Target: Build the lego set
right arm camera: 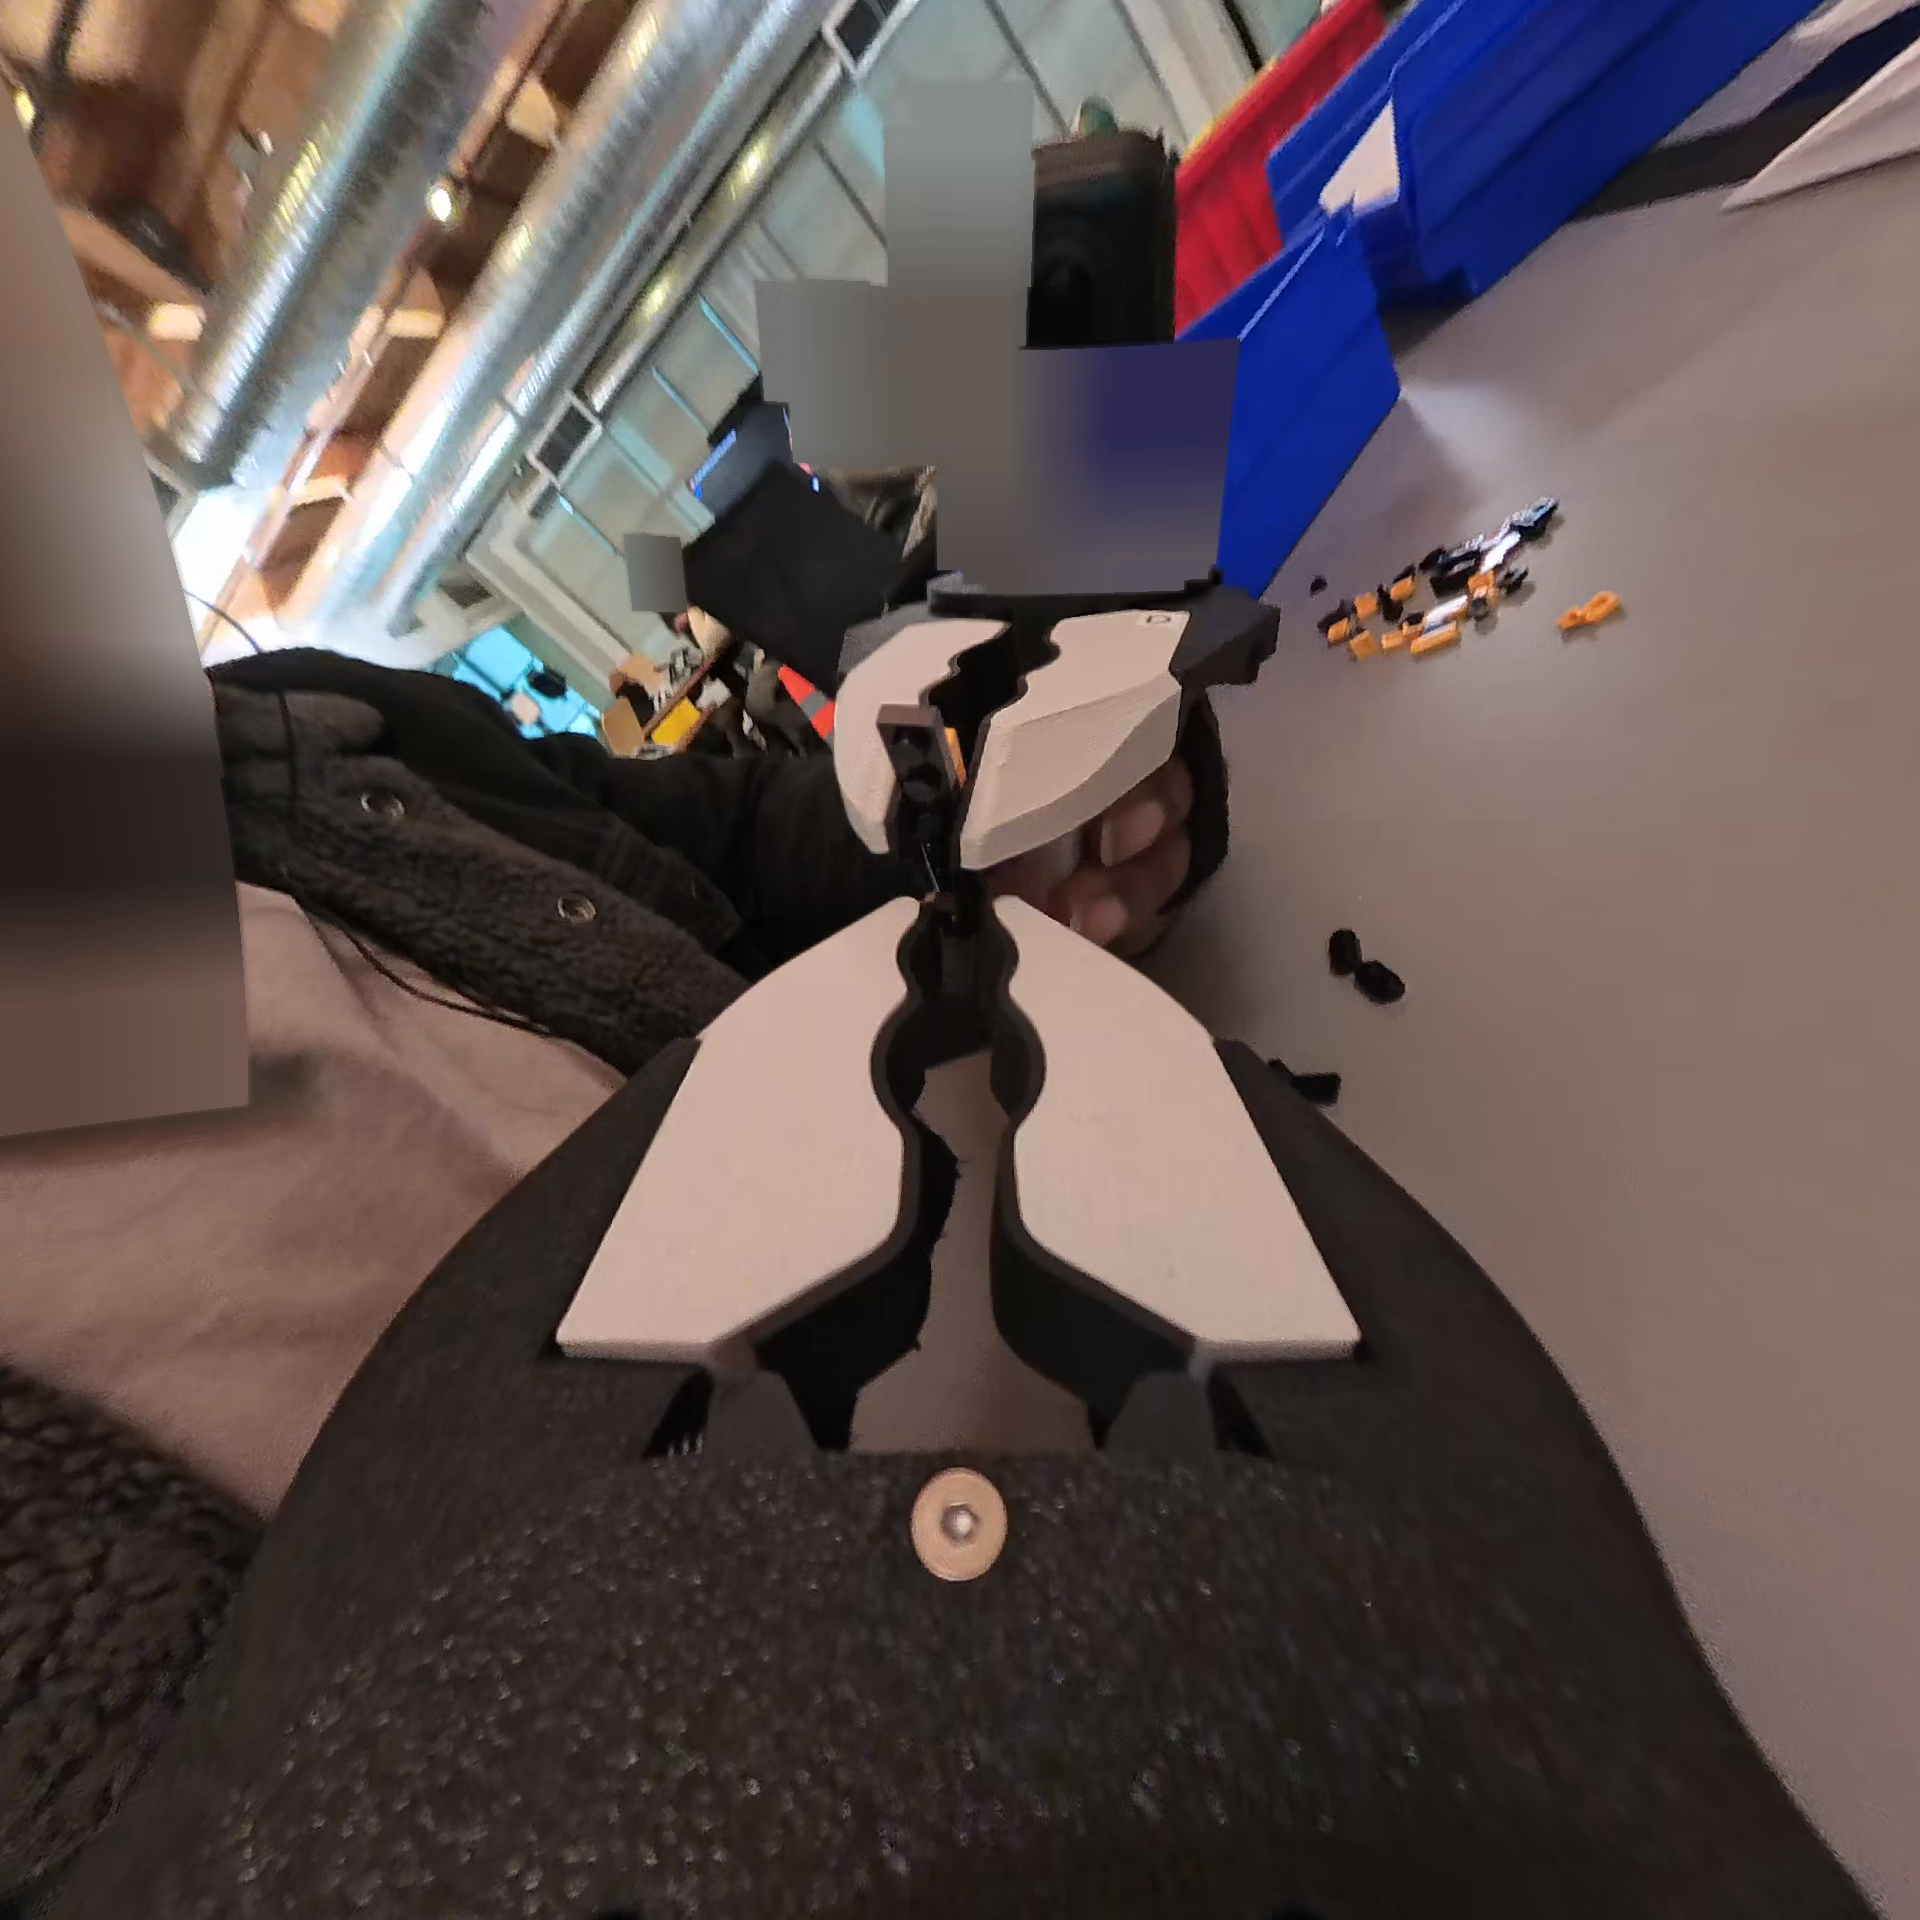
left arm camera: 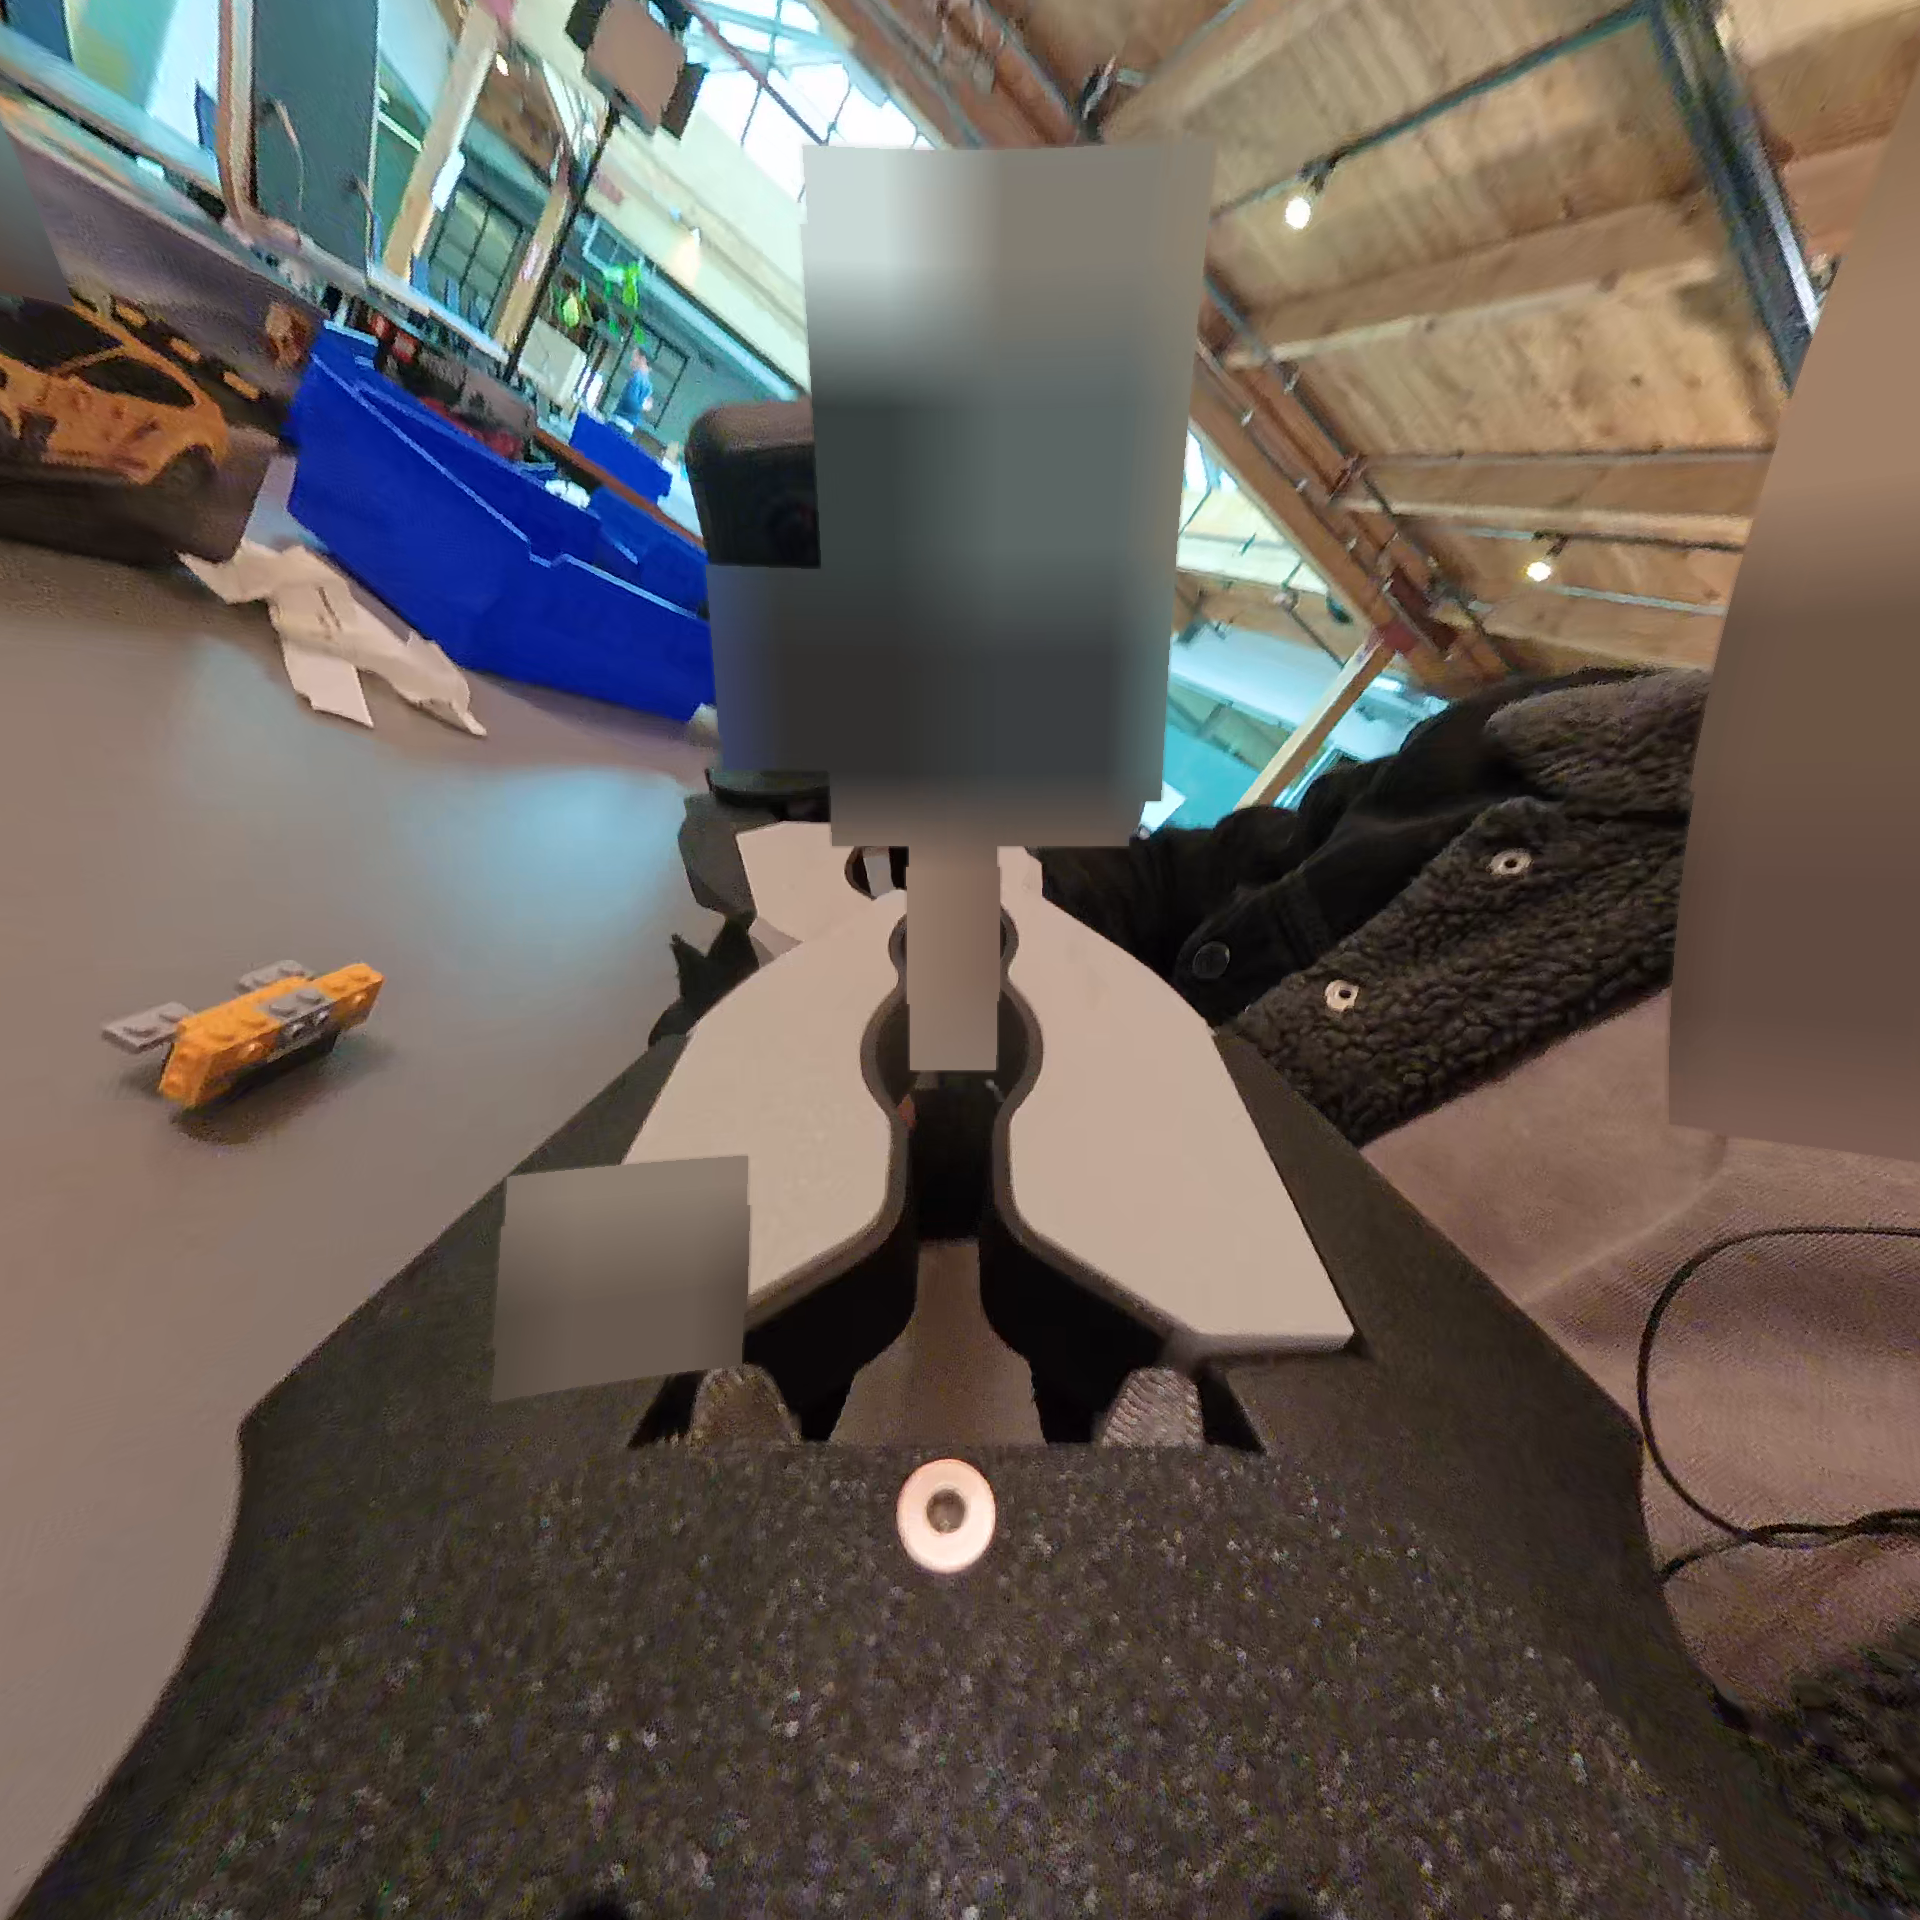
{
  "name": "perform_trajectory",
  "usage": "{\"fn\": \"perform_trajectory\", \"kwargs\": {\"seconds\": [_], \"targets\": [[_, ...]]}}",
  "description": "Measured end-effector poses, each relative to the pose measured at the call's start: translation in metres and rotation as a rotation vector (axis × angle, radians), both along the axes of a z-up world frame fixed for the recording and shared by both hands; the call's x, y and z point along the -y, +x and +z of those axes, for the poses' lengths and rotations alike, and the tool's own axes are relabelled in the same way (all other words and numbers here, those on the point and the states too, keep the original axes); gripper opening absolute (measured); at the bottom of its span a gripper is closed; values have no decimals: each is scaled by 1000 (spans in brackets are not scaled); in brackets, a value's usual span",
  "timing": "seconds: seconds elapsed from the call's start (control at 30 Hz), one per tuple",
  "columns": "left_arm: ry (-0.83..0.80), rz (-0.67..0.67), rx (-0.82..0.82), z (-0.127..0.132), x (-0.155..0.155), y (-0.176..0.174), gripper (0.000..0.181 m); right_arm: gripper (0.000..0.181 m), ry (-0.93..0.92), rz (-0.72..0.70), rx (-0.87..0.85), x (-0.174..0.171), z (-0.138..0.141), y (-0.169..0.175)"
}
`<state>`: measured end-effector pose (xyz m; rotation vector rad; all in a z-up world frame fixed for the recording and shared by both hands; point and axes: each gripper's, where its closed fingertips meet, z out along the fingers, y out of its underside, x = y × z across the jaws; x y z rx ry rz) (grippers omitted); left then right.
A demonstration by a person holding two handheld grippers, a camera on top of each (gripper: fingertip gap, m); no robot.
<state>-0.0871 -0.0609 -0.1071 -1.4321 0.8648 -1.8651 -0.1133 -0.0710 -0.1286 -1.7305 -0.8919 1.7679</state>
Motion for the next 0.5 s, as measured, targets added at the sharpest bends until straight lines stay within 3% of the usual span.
{"fn": "perform_trajectory", "kwargs": {"seconds": [0.5], "targets": [[-30, 17, 37, 7, -2, -2, 9, 7, 64, -125, -5, -8, 10, -11]]}}
